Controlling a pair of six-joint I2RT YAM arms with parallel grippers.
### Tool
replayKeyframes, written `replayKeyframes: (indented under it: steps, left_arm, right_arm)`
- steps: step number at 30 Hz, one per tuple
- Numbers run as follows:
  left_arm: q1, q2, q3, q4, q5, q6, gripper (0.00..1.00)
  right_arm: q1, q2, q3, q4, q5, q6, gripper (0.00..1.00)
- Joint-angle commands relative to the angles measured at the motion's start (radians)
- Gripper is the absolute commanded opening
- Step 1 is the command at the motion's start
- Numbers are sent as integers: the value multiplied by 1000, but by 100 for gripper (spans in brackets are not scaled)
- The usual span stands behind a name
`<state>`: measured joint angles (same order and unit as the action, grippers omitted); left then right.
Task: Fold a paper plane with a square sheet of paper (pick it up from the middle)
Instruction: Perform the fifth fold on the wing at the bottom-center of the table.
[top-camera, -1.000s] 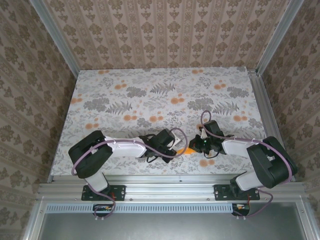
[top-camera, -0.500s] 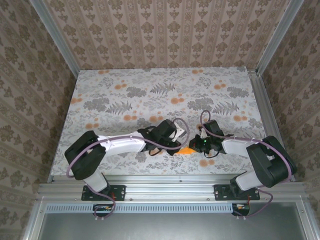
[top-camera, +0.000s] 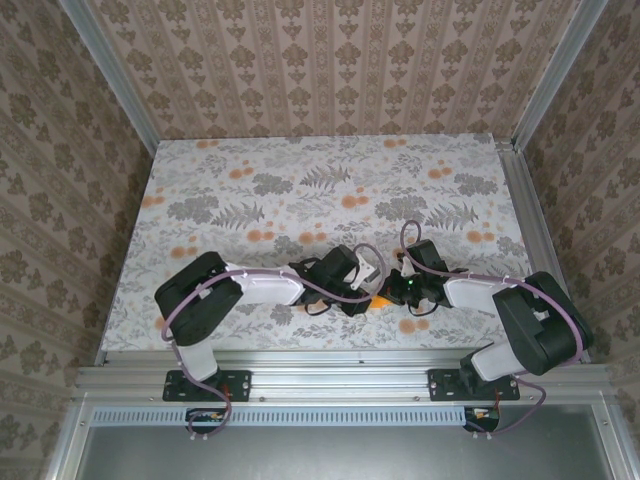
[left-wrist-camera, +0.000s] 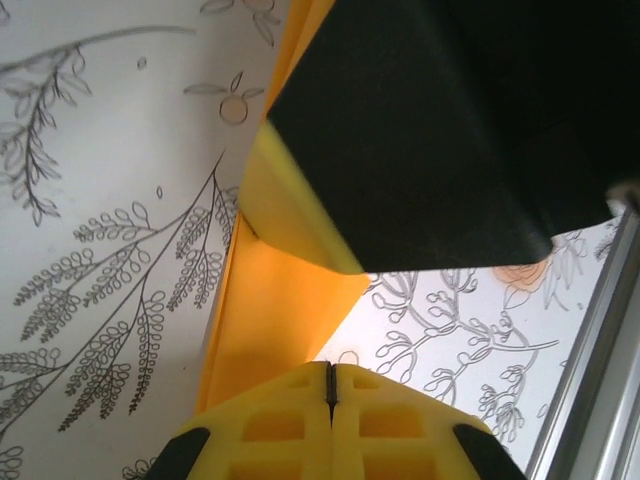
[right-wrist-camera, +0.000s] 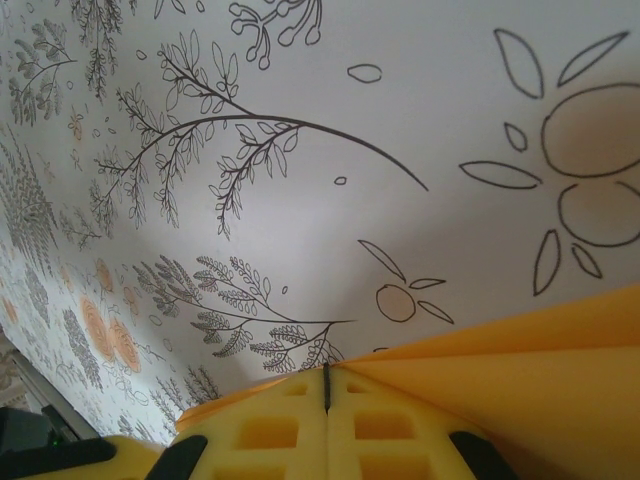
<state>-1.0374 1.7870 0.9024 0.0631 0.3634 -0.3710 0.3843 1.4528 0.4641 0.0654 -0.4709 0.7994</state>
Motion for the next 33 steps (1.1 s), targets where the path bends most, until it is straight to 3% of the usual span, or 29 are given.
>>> replayKeyframes:
  steps: [1,9,13,20,27,33]
  left_arm:
    - [13,35,-31,21,13,-17,0]
    - [29,58,-62,-10,-37,-3,0]
    - [46,80,-78,-2,-21,-3,0]
    - [63,94,-86,-8,-12,4,0]
    - [64,92,-77,-19,-15,4,0]
    - [64,82,-88,-34,-32,5,0]
  right_arm:
    - [-1,27,-24,-87,20,9,1]
    - [-1,13,-16,-81,6,17,2]
    - [-1,-16,-4,-66,-7,40,10]
    - [17,-100,-12,31,-19,170,12]
    - [31,9,-24,137,16,196,11]
    - [33,42,-19,59,101,120,10]
